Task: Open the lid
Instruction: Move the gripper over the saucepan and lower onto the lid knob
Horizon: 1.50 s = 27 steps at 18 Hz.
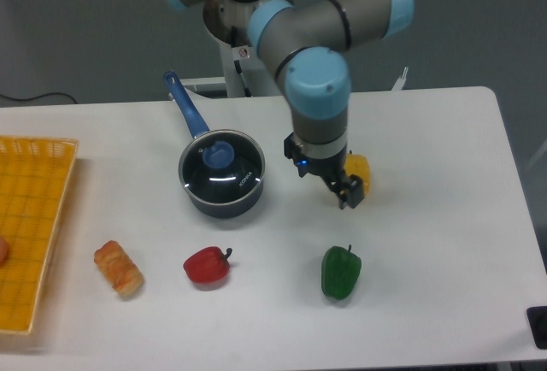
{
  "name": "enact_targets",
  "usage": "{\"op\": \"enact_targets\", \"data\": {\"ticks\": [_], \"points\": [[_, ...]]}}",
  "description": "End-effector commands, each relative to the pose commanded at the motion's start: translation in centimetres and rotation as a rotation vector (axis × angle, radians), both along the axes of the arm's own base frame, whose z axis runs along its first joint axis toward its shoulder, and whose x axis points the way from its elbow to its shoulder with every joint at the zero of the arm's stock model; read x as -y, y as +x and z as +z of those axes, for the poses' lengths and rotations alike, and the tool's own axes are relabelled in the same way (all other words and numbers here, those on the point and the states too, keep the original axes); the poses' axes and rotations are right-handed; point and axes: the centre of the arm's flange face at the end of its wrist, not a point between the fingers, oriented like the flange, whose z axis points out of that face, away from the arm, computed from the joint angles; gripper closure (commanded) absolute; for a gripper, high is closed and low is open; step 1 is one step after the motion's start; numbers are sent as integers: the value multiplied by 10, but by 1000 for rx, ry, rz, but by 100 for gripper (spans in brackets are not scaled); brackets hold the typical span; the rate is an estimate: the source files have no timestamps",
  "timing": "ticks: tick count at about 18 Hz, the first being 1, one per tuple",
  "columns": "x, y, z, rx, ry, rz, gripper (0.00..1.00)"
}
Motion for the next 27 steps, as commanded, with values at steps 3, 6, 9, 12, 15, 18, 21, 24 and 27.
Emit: {"op": "enact_targets", "data": {"ticks": [3, 6, 9, 12, 15, 18, 21, 24, 27], "points": [[-16, 27, -2, 11, -10, -39, 0], [-18, 44, -6, 49, -39, -8, 0], [-27, 63, -18, 55, -41, 55, 0], [-28, 85, -38, 73, -44, 85, 0], [-30, 103, -50, 74, -30, 130, 0], [-27, 111, -43, 69, -21, 124, 0], [-27, 124, -35, 64, -17, 102, 0], [-31, 137, -33, 61, -25, 88, 0], [-31, 165, -40, 57, -41, 43, 0]]}}
